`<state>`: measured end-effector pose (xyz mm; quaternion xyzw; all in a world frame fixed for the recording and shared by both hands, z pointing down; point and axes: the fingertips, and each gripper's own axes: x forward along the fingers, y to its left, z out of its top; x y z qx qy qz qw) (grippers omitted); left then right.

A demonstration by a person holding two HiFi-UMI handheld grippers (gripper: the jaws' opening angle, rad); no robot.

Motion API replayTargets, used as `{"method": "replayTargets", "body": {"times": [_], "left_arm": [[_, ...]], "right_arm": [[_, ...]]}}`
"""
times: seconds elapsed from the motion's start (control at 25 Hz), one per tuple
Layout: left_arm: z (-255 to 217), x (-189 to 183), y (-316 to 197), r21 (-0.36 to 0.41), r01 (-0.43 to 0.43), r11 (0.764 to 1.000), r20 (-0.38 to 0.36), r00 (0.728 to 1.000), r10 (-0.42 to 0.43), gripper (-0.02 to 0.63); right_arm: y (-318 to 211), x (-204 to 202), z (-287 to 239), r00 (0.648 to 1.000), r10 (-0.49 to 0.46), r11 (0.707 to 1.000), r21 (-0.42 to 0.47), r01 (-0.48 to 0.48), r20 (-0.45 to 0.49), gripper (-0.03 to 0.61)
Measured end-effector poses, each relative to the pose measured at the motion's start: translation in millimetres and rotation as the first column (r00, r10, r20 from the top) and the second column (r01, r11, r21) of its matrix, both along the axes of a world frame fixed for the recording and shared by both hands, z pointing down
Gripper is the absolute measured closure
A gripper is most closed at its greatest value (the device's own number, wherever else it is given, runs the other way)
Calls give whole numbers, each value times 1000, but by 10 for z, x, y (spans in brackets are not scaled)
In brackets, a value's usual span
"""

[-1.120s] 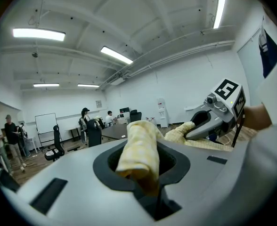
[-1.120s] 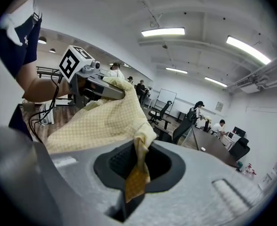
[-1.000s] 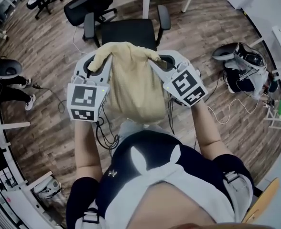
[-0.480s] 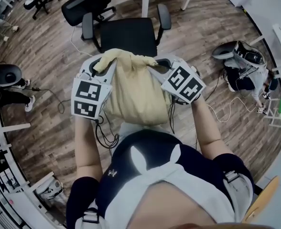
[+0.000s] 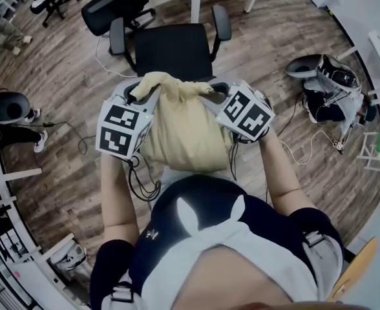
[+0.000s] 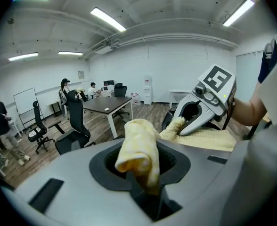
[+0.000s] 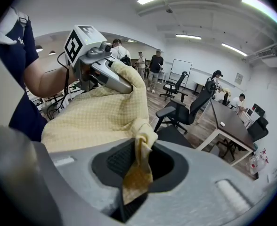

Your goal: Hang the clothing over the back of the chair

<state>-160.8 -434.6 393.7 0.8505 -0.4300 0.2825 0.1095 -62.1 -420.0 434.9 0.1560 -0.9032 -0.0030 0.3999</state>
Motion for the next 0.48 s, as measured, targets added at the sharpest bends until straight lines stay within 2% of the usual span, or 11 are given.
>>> {"method": "replayTargets", "body": {"times": [0.12, 0.24, 0.48], "left_arm": [[53, -3, -3, -28, -6, 1000, 22, 1000, 6, 518], [81, 20, -3, -49, -23, 999, 24, 999, 24, 461], [80, 7, -36, -66, -20, 998, 21, 1000, 22, 399]], "right_arm": [[-1, -25, 17, 1000, -10, 1000, 5, 10, -20, 487], [-20, -29, 15, 1000, -16, 1000, 12, 16, -23, 465], [-105, -3, -90, 999, 11, 1000, 18, -12, 33, 402]]}}
